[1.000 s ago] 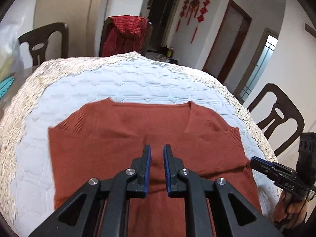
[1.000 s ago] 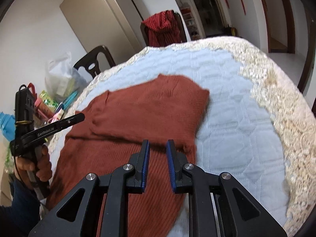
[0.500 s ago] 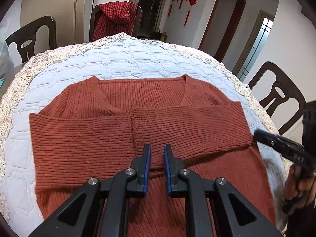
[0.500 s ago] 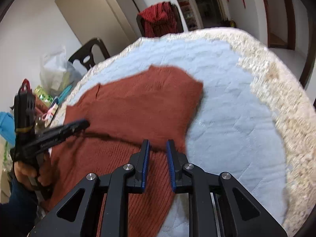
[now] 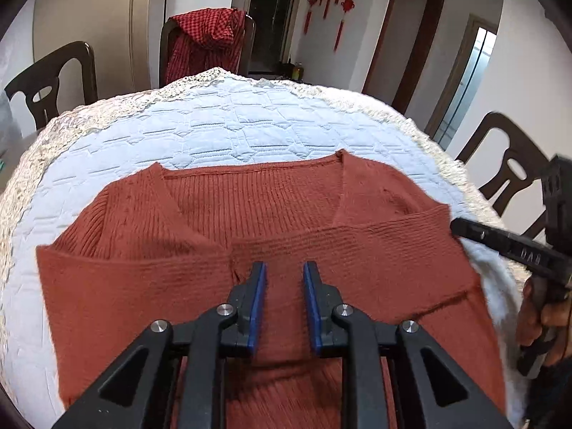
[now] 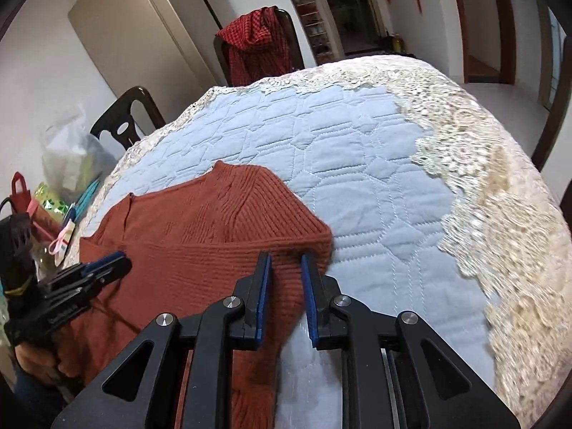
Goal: Fold small clothes
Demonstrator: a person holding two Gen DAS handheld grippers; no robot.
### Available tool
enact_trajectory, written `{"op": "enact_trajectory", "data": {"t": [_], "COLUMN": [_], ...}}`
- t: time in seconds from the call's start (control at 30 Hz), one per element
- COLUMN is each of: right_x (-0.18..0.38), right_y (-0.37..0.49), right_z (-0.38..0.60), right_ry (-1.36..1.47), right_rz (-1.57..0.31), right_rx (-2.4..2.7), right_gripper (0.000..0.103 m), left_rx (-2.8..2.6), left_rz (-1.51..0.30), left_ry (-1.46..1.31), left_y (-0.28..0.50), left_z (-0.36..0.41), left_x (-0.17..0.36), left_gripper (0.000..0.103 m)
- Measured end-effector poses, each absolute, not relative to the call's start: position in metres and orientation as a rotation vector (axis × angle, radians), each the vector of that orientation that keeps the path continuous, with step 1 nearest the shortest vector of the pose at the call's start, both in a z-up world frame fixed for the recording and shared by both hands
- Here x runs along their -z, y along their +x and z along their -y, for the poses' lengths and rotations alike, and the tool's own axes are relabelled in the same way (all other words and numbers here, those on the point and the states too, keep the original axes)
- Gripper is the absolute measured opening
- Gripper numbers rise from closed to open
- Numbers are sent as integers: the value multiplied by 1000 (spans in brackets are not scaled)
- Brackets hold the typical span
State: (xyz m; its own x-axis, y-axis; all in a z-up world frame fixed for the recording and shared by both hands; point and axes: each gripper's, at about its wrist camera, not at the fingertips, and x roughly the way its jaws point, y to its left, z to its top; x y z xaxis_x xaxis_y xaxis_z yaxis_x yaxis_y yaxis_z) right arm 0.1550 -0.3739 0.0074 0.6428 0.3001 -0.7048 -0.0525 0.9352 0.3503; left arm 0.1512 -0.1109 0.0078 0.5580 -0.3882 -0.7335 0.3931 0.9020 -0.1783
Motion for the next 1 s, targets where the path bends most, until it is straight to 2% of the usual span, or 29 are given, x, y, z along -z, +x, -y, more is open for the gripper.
{"op": "enact_trajectory", "data": {"t": [0.13, 0.33, 0.4, 0.67, 1.0], "right_x": [-10, -6, -3, -12, -18], "right_y": [140, 179, 186, 121, 97], "right_z": [364, 368, 373, 344, 342], "right_ry": [267, 252, 283, 173, 126], "right_rz": [-834, -850, -857, -846, -850], "right_rx": [-246, -195, -197, -276, -239], "right_gripper": [18, 18, 17, 17, 17], "left_rx": [461, 440, 429, 484, 444], "left_rz": [-856, -827, -875, -847, -838], "left_ry": [11, 9, -11, 39, 13], "left_y": [146, 160, 168, 120, 102], "left_z": [107, 113, 111, 105, 85], "left_x": [-4, -13, -3, -3, -17], "left_gripper": [24, 24, 24, 24, 25]}}
